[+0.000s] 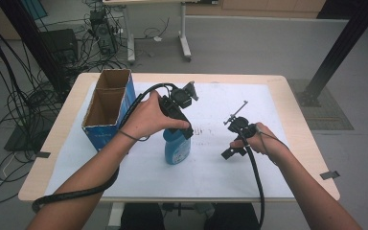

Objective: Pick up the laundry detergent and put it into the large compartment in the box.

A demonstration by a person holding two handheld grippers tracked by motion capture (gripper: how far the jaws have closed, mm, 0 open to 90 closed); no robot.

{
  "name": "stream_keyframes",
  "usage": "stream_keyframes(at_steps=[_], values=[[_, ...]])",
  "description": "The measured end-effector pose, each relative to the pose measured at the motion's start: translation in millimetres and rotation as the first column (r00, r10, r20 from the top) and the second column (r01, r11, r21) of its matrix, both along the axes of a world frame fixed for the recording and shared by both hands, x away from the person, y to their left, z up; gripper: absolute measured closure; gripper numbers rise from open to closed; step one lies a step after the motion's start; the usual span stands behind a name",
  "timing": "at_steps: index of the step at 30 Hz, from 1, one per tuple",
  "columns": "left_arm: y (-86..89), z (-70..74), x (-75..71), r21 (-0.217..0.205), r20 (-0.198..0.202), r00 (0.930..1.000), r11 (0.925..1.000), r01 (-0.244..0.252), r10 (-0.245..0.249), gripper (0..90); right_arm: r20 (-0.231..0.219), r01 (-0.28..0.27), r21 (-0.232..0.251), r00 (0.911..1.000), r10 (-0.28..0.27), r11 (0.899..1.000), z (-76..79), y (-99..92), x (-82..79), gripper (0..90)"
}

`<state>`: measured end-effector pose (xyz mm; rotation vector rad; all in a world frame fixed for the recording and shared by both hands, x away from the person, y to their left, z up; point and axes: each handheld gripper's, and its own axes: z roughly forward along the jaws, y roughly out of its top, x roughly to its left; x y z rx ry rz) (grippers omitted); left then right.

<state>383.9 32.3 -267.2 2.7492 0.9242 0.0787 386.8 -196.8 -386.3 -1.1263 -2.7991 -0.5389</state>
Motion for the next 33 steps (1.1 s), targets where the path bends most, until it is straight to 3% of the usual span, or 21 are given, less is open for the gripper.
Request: stream_keyframes(at_steps=[33], values=[[0.9, -0.3, 0.1, 0.002, -0.001, 1.0, 1.0, -0.004, 0.004, 10.1, 0.002, -0.004, 0.0, 1.0, 0.004, 1.0, 0.4, 0.0, -0.4, 11.4]])
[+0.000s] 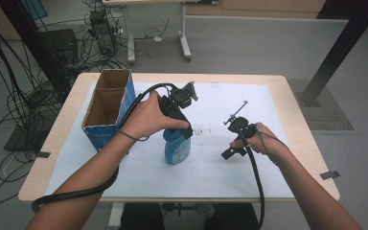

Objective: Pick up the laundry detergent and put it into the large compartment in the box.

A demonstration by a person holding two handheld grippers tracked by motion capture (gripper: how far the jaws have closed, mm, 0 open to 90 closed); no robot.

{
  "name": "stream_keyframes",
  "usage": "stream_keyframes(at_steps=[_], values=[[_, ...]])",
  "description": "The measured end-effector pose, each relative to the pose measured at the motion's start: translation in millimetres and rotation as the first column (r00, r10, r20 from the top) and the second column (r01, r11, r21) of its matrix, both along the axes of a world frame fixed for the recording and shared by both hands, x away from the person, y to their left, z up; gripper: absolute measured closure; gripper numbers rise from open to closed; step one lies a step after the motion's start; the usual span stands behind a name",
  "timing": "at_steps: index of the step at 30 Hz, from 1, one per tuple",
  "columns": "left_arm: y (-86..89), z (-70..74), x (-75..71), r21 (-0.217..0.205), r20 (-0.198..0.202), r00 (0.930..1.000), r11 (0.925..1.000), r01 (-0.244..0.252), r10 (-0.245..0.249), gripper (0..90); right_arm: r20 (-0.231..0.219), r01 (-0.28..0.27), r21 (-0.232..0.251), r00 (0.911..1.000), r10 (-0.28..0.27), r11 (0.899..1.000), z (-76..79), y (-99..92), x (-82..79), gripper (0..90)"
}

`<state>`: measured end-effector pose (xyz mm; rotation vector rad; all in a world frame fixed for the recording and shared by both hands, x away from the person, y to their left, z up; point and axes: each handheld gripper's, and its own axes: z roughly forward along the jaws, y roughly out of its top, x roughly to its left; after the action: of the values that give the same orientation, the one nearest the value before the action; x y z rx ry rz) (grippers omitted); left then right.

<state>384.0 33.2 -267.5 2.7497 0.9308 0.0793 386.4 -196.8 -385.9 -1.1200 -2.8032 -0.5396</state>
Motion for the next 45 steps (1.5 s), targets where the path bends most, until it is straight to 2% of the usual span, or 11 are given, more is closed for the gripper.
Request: stream_keyframes(at_steps=[45], values=[[1.6, -4.0, 0.3, 0.014, -0.01, 1.0, 0.9999, -0.001, 0.001, 10.6, -0.001, -0.006, -0.008, 1.0, 0.006, 1.0, 0.7, 0.9, -0.1, 11.4]])
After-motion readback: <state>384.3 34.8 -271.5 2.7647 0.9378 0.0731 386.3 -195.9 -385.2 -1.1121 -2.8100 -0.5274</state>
